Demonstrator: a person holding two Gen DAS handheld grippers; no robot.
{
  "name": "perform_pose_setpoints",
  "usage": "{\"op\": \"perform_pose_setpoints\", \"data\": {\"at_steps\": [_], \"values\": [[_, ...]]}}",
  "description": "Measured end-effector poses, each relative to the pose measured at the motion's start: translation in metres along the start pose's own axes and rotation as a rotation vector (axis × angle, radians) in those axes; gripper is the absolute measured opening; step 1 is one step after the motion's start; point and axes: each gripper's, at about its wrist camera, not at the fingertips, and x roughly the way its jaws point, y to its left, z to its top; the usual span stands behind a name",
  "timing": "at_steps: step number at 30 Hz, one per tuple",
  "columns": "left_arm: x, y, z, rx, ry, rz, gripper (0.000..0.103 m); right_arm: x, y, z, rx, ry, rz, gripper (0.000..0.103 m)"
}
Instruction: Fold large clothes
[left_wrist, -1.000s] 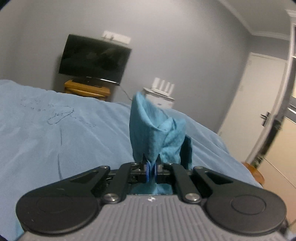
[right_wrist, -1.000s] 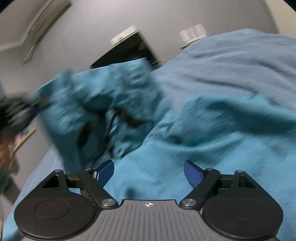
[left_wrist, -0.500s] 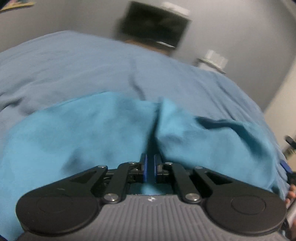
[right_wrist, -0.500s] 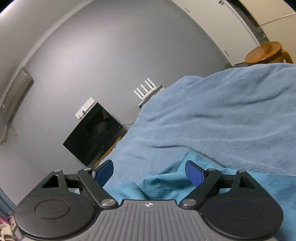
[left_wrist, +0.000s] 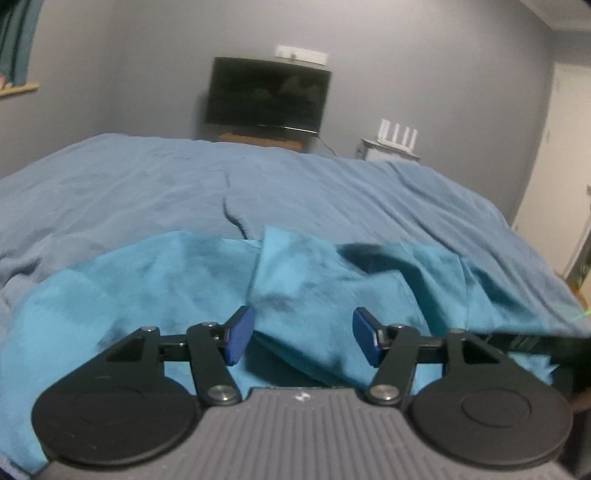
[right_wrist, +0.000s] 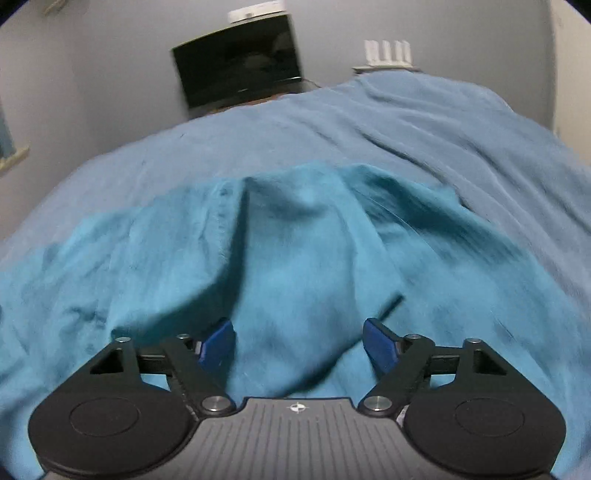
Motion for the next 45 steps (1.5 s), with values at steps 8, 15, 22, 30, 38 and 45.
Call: {"op": "perform_pose_setpoints", "data": {"at_steps": [8, 15, 22, 30, 38, 45], "values": [[0.059, -0.038, -0.018, 0.173, 0.129, 0.0, 0.074, -0.046, -0.043, 0.008, 0.197, -0.114, 0.011, 0.087], [0.063, -0.024, -0.03, 0.137, 0.184, -0.001, 0.074, -0.051, -0.111, -0.003, 0.563, -0.054, -0.019, 0.087], [-0.007, -0.054, -0.035, 0.21, 0.044, -0.21, 0.076, -0.067, -0.13, -0.025, 0.694, 0.085, -0.045, 0.095], [-0.005, -0.093, -0.069, 0.373, 0.216, -0.251, 0.077, -0.037, -0.124, -0.036, 0.732, 0.303, -0.145, 0.102], [-0.005, -0.096, -0.077, 0.406, 0.284, -0.244, 0.091, -0.034, -0.142, -0.054, 1.01, 0.118, -0.126, 0.091], [0.005, -0.081, -0.075, 0.315, 0.305, -0.274, 0.093, -0.075, -0.129, -0.064, 1.021, -0.208, 0.275, 0.025]]}}
